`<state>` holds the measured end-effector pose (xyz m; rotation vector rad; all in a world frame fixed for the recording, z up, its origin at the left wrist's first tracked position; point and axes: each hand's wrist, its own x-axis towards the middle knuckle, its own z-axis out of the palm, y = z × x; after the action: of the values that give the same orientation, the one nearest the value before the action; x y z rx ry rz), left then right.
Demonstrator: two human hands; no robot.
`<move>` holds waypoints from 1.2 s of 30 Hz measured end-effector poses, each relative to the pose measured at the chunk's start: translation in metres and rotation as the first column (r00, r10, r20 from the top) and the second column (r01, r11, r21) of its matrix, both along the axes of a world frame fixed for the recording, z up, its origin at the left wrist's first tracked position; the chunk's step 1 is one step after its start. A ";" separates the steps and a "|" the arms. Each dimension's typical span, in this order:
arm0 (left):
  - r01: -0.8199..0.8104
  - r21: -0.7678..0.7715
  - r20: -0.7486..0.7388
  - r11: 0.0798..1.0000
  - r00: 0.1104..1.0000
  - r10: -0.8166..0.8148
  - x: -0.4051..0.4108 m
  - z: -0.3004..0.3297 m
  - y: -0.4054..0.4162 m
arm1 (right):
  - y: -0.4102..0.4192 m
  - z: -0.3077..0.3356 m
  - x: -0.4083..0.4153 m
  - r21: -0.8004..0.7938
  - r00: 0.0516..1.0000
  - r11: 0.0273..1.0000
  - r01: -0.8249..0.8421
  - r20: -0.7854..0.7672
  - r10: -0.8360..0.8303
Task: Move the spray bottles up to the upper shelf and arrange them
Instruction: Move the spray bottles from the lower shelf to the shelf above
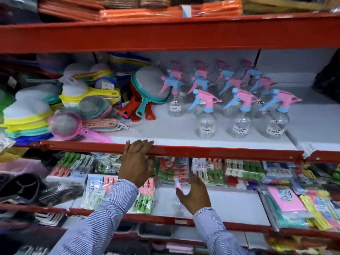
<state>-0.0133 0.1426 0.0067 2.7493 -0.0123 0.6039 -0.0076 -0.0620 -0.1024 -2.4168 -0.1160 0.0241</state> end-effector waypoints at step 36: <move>0.108 -0.160 0.098 0.981 0.991 -0.093 0.003 -0.002 0.016 | 0.064 0.219 0.116 0.114 0.918 0.989 0.090 0.376 -0.127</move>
<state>-0.0099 0.1587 0.0049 2.5429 -0.1161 0.6687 0.1082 0.0015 0.1167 -2.3004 -0.1561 -0.4974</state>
